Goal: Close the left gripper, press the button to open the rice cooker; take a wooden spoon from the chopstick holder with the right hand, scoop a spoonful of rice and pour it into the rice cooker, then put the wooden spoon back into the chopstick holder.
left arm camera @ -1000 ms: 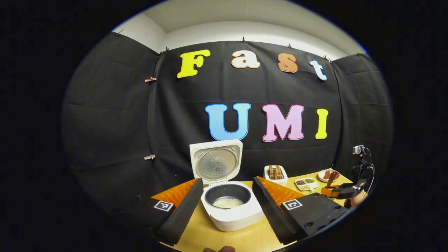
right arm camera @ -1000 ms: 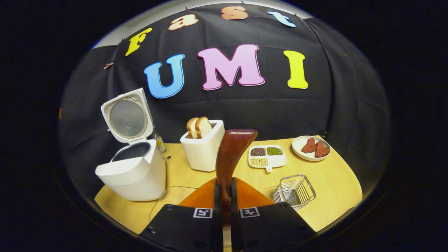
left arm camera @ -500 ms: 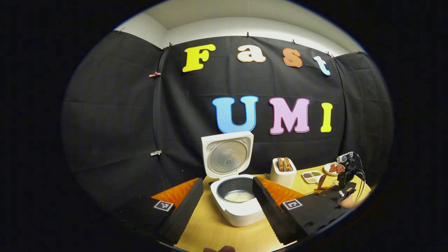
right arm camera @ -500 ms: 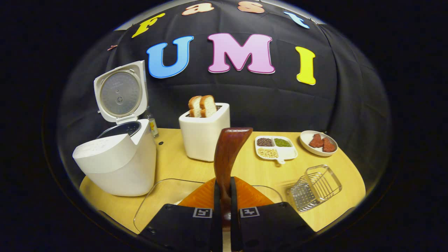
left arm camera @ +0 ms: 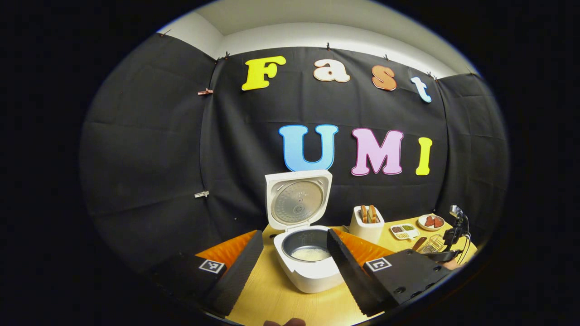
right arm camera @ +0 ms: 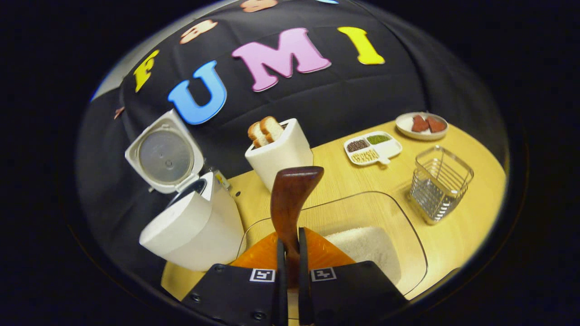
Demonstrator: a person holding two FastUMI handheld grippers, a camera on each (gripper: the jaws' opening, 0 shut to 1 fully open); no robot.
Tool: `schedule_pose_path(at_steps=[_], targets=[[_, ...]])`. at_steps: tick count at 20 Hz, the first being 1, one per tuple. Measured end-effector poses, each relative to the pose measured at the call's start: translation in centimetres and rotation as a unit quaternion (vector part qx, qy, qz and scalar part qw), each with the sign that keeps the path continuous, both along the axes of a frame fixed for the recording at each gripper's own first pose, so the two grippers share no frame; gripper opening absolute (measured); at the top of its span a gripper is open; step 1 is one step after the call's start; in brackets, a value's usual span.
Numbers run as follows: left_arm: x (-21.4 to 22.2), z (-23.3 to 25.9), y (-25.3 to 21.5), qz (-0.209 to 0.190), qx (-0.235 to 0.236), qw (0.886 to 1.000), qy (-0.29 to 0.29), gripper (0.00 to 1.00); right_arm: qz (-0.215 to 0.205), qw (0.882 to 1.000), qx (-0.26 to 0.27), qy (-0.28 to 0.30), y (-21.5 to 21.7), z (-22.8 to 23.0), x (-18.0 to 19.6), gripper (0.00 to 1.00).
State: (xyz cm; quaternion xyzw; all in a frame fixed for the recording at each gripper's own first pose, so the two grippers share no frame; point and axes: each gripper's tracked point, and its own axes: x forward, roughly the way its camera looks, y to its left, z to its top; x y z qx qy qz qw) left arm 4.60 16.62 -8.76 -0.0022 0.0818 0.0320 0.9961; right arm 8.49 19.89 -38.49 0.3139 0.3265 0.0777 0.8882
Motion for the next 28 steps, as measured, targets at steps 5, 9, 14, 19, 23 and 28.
schedule_pose_path(at_steps=[5, 9, 14, 19, 23, 28], targets=[[-0.2, 0.8, -0.6, -0.007, -0.001, 1.000, -0.010, 0.97, -0.078, 0.992, 0.091, 0.024, -3.9, 0.0, -0.3, 0.14], [-0.7, 1.2, -1.6, -0.015, -0.002, 1.000, -0.013, 0.97, -0.101, 0.987, 0.127, 0.002, -6.4, 2.3, -0.1, 0.13], [-1.1, 1.4, -2.6, -0.019, -0.012, 1.000, -0.016, 0.97, -0.120, 0.980, 0.156, -0.033, -9.4, 5.9, 0.7, 0.13], [-1.4, 1.0, -3.8, -0.028, -0.025, 0.999, -0.010, 0.98, -0.133, 0.976, 0.165, -0.052, -11.0, 9.8, 1.2, 0.13], [-2.0, 0.5, -4.1, -0.026, -0.031, 0.999, -0.009, 0.97, -0.128, 0.973, 0.181, -0.067, -10.5, 14.0, 2.2, 0.13], [-2.8, -0.1, -3.7, -0.019, -0.028, 0.999, -0.007, 0.97, -0.111, 0.968, 0.205, -0.090, -7.8, 19.8, 4.1, 0.13]])
